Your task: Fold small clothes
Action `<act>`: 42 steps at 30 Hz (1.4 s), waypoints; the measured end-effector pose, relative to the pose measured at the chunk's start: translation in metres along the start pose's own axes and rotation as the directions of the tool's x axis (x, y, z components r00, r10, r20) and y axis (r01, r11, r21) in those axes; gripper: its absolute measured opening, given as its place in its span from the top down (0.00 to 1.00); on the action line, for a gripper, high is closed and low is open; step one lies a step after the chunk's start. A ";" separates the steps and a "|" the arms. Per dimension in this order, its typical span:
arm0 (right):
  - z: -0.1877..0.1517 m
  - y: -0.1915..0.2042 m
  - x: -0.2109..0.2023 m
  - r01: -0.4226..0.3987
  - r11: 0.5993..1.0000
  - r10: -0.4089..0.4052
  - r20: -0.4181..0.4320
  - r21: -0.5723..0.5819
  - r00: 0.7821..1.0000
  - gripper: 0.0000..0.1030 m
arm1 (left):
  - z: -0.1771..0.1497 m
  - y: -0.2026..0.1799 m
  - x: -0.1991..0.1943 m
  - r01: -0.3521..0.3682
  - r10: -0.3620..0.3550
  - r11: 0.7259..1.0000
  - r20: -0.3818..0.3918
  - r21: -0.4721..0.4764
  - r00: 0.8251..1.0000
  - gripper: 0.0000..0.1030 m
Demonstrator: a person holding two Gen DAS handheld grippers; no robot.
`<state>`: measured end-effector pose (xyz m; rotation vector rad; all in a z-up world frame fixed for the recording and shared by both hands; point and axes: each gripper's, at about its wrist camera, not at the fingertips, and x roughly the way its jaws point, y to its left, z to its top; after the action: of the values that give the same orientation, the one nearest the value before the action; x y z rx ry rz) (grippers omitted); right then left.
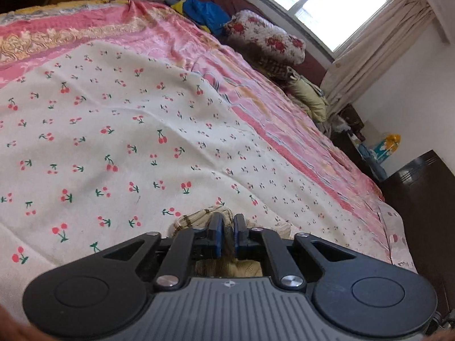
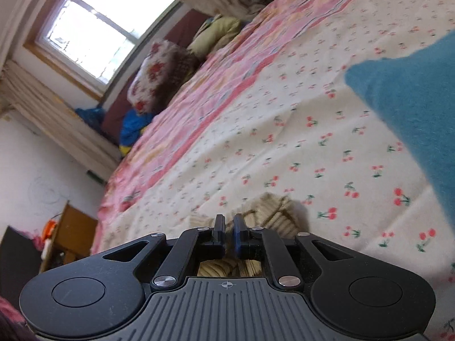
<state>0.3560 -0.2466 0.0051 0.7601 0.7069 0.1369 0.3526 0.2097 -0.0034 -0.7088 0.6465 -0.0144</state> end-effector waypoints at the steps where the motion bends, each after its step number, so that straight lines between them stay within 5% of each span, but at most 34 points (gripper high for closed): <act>1: -0.001 0.000 -0.003 -0.009 1.000 0.009 0.008 -0.010 1.000 0.90 | -0.001 0.000 -0.003 0.004 -0.004 1.000 0.013 0.004 1.000 0.78; 4: 0.001 -0.002 -0.012 -0.028 0.999 0.028 0.009 -0.022 1.000 0.85 | 0.003 0.000 -0.020 0.001 -0.001 1.000 0.060 0.006 0.998 0.56; 8: -0.004 0.007 -0.023 -0.003 0.990 0.005 0.013 -0.139 1.000 0.71 | 0.003 0.002 -0.043 0.007 -0.009 1.000 0.076 0.022 0.997 0.52; 20: -0.026 0.035 0.014 0.097 0.891 -0.145 -0.076 -0.444 0.986 0.67 | -0.029 -0.017 -0.011 -0.097 0.124 0.961 -0.090 0.260 0.988 0.48; 23: -0.029 0.034 0.021 0.108 0.872 -0.170 -0.087 -0.478 0.982 0.71 | -0.033 -0.020 -0.004 -0.136 0.171 0.939 -0.085 0.315 0.982 0.49; 25: -0.031 0.035 0.020 0.111 0.862 -0.174 -0.083 -0.494 0.981 0.87 | -0.035 -0.023 -0.003 -0.140 0.175 0.933 -0.078 0.333 0.982 0.73; 28: -0.031 0.036 0.015 0.108 0.862 -0.164 -0.071 -0.496 0.984 0.92 | -0.036 -0.032 -0.006 -0.158 0.191 0.918 -0.054 0.365 0.980 0.82; 37: -0.012 0.042 -0.016 0.076 0.890 -0.070 0.031 -0.449 0.997 0.94 | -0.024 -0.040 -0.024 -0.175 0.174 0.913 0.036 0.369 0.984 0.87; 40: -0.015 0.034 0.000 0.130 0.886 -0.136 0.018 -0.445 0.991 0.94 | -0.026 -0.034 -0.013 -0.207 0.212 0.911 0.027 0.358 0.977 0.87; 42: -0.018 0.024 0.005 0.149 0.898 -0.161 0.004 -0.413 0.987 0.94 | -0.028 -0.035 -0.019 -0.179 0.171 0.921 0.054 0.345 0.984 0.87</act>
<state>0.3520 -0.2168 0.0100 0.2938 0.7338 0.1470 0.3285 0.1710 0.0124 -0.3054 0.6623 0.0433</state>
